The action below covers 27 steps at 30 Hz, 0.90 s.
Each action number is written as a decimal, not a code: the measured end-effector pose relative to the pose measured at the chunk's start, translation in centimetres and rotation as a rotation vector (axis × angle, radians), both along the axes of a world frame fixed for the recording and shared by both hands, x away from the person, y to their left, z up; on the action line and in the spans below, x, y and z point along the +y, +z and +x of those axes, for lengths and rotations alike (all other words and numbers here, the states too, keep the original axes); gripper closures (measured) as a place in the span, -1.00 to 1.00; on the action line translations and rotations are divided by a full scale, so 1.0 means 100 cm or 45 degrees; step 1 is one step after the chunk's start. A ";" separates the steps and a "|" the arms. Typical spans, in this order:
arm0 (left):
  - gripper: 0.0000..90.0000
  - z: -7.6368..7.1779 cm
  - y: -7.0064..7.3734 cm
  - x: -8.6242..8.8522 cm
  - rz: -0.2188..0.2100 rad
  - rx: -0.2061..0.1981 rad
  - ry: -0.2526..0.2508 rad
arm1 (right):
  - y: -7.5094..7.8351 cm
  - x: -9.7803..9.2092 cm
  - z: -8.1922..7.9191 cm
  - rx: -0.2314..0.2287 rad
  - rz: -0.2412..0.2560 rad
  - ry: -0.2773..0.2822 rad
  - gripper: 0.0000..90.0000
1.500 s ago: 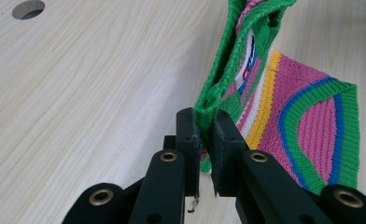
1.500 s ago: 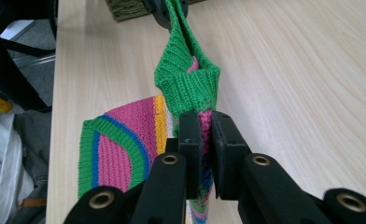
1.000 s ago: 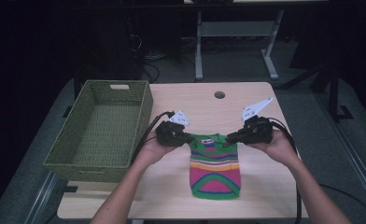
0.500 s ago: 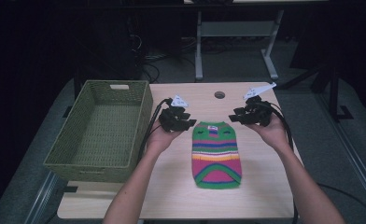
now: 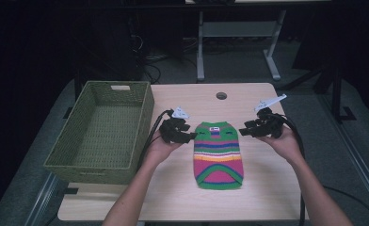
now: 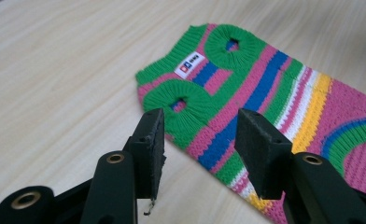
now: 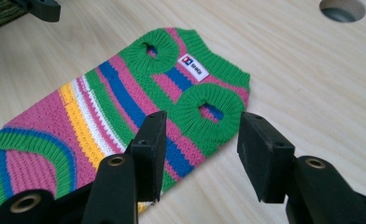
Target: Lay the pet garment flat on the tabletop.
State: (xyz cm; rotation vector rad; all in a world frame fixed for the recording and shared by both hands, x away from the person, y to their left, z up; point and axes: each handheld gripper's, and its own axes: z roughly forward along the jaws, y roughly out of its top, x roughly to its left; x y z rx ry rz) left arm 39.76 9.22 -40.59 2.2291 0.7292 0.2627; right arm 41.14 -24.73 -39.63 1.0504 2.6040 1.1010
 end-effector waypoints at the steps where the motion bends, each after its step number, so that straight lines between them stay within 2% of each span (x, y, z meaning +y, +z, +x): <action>1: 0.13 -0.001 -0.001 0.000 0.001 0.003 0.000 | -0.001 -0.001 -0.001 -0.005 0.002 -0.004 0.13; 6: 0.11 -0.004 -0.006 0.002 -0.025 0.018 0.006 | -0.007 -0.003 -0.004 0.017 0.022 -0.025 0.07; 8: 0.08 -0.004 -0.009 0.001 -0.028 0.049 0.005 | -0.011 -0.004 -0.003 0.051 0.031 -0.027 0.05; 14: 0.03 -0.007 -0.014 0.003 -0.032 0.049 0.016 | -0.023 -0.003 -0.003 0.068 0.038 -0.031 0.02; 16: -0.09 -0.007 -0.015 0.003 -0.028 0.043 0.023 | -0.026 -0.003 -0.004 0.084 0.050 -0.034 0.00; 18: -0.14 -0.009 -0.016 0.006 -0.029 0.041 0.040 | -0.026 -0.003 -0.005 0.090 0.038 -0.033 -0.04; 21: -0.17 -0.012 -0.017 0.009 -0.038 0.041 0.045 | -0.024 -0.005 -0.007 0.078 0.062 -0.033 -0.06; 27: -0.22 -0.017 -0.020 0.013 -0.048 0.049 0.056 | -0.025 -0.009 -0.012 0.080 0.068 -0.039 -0.11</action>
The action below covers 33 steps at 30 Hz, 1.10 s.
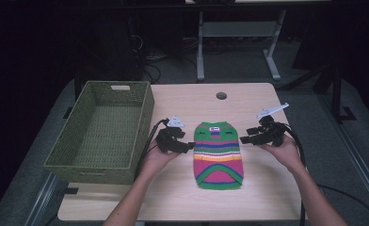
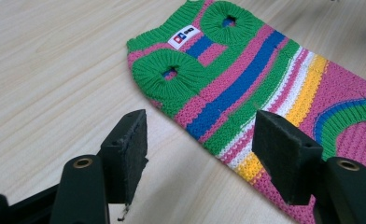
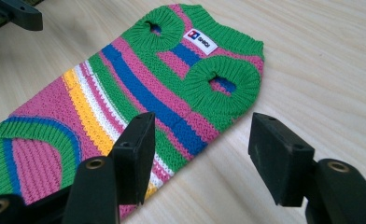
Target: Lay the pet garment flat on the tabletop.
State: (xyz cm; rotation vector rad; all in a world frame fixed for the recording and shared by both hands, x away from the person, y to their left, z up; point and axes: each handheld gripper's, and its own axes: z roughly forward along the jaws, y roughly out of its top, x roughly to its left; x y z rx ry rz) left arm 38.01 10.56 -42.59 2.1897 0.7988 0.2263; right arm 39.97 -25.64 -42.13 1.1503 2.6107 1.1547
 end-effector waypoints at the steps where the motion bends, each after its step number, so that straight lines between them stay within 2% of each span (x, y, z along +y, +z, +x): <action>1: -0.23 -0.001 -0.001 0.001 -0.007 0.006 0.004 | 0.000 -0.001 -0.001 0.003 0.006 -0.004 -0.11; 6: -0.27 -0.003 0.000 0.003 0.001 0.033 -0.004 | -0.002 -0.007 -0.006 0.027 0.035 0.015 -0.14; 8: -0.29 -0.005 0.001 0.004 0.001 0.018 -0.008 | -0.001 -0.008 -0.010 0.003 0.031 0.018 -0.14; 13: -0.31 -0.010 -0.001 0.008 -0.010 0.020 -0.002 | -0.002 -0.013 -0.015 0.009 0.044 0.015 -0.17; 15: -0.32 -0.014 -0.002 0.009 -0.033 0.016 0.006 | -0.003 -0.015 -0.018 0.006 0.050 0.015 -0.17; 16: -0.33 -0.014 -0.002 0.010 -0.018 0.021 -0.006 | -0.003 -0.016 -0.019 0.002 0.055 0.017 -0.18; 18: -0.35 -0.016 -0.001 0.009 -0.018 0.018 -0.009 | -0.004 -0.017 -0.021 0.019 0.053 0.018 -0.20; 23: -0.36 -0.021 -0.002 0.010 -0.036 0.014 -0.005 | -0.002 -0.021 -0.025 0.003 0.069 0.014 -0.22; 33: -0.39 -0.032 -0.007 0.014 -0.016 0.025 -0.028 | -0.009 -0.031 -0.038 0.012 0.076 0.009 -0.25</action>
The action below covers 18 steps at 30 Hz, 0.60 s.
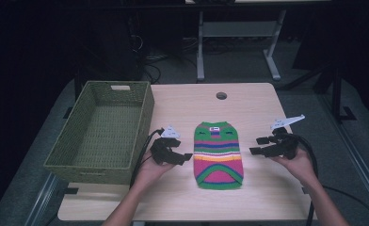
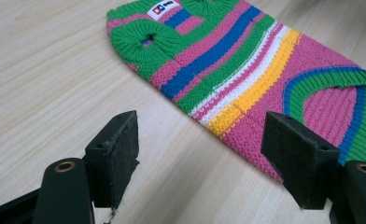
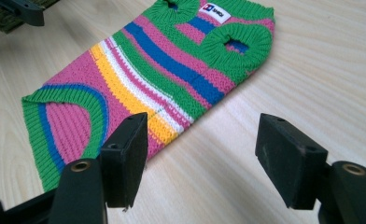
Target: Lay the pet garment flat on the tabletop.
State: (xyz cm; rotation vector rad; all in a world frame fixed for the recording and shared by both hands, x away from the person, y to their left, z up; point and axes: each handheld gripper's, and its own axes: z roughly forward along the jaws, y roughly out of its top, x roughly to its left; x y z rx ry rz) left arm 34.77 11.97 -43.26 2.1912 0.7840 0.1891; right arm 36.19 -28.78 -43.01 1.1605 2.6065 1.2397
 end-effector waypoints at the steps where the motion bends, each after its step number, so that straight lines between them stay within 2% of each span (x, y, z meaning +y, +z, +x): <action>1: -0.39 -0.001 0.000 0.000 0.002 0.002 0.003 | -0.001 -0.002 -0.001 -0.004 0.000 0.003 -0.25; 7: -0.40 -0.008 -0.001 0.003 -0.002 0.007 -0.002 | -0.003 -0.008 -0.007 0.006 -0.002 -0.005 -0.27; 9: -0.41 -0.010 -0.001 0.004 -0.021 -0.001 -0.004 | -0.002 -0.009 -0.010 -0.014 0.004 -0.007 -0.27; 11: -0.40 -0.012 -0.001 0.004 -0.020 0.011 -0.018 | -0.002 -0.010 -0.013 -0.019 0.002 -0.005 -0.28; 18: -0.41 -0.018 -0.002 0.007 -0.011 0.004 -0.024 | -0.007 -0.016 -0.021 -0.017 -0.010 -0.014 -0.30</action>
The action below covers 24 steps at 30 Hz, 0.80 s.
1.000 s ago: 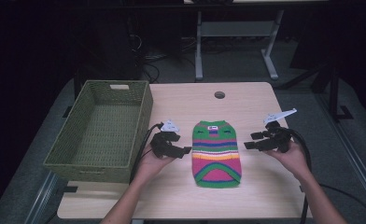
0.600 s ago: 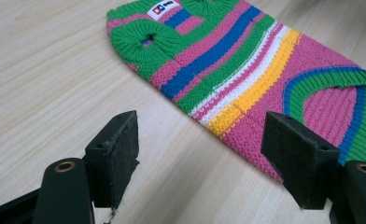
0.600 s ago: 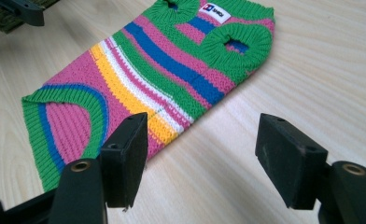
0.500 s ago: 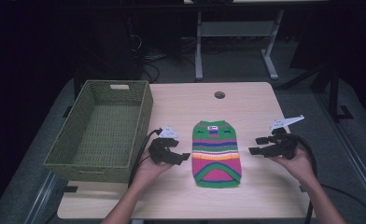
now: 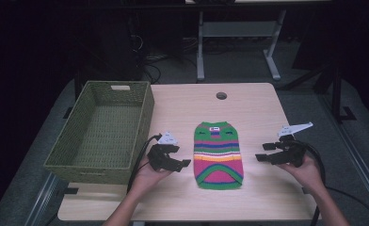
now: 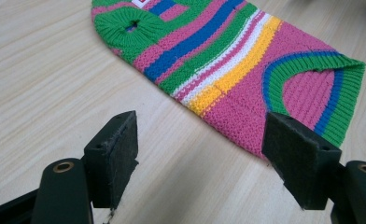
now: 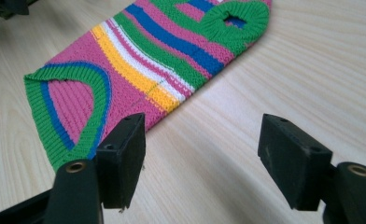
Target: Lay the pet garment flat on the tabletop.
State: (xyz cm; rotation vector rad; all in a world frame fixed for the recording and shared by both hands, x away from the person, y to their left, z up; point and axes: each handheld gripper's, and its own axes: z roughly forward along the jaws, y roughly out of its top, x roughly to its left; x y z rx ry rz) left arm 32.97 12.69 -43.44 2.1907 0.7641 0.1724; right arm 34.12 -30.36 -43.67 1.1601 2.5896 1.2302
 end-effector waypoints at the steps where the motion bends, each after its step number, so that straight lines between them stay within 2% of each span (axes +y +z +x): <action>1: -0.41 -0.001 -0.001 0.001 -0.003 0.001 0.001 | 0.001 -0.001 -0.001 0.007 0.003 -0.006 -0.30; 2: -0.41 -0.002 -0.001 0.001 -0.007 0.003 0.003 | 0.001 -0.003 -0.002 -0.015 0.010 -0.003 -0.30; 5: -0.41 -0.007 -0.002 0.004 -0.030 0.013 0.010 | 0.000 -0.007 -0.006 -0.017 0.014 -0.009 -0.30; 12: -0.42 -0.015 -0.003 0.007 -0.020 0.007 -0.005 | -0.003 -0.018 -0.018 -0.018 0.006 -0.031 -0.32; 14: -0.43 -0.019 -0.002 0.005 -0.039 0.016 -0.005 | -0.004 -0.022 -0.021 -0.021 0.010 -0.036 -0.32; 18: -0.44 -0.023 -0.004 0.001 -0.034 0.009 -0.019 | -0.007 -0.031 -0.027 -0.014 0.013 -0.054 -0.32; 20: -0.44 -0.024 -0.004 0.001 -0.020 0.007 -0.028 | -0.009 -0.035 -0.029 -0.012 0.017 -0.063 -0.32; 24: -0.44 -0.028 -0.005 0.002 -0.029 0.010 -0.025 | -0.011 -0.042 -0.035 -0.014 0.041 -0.082 -0.32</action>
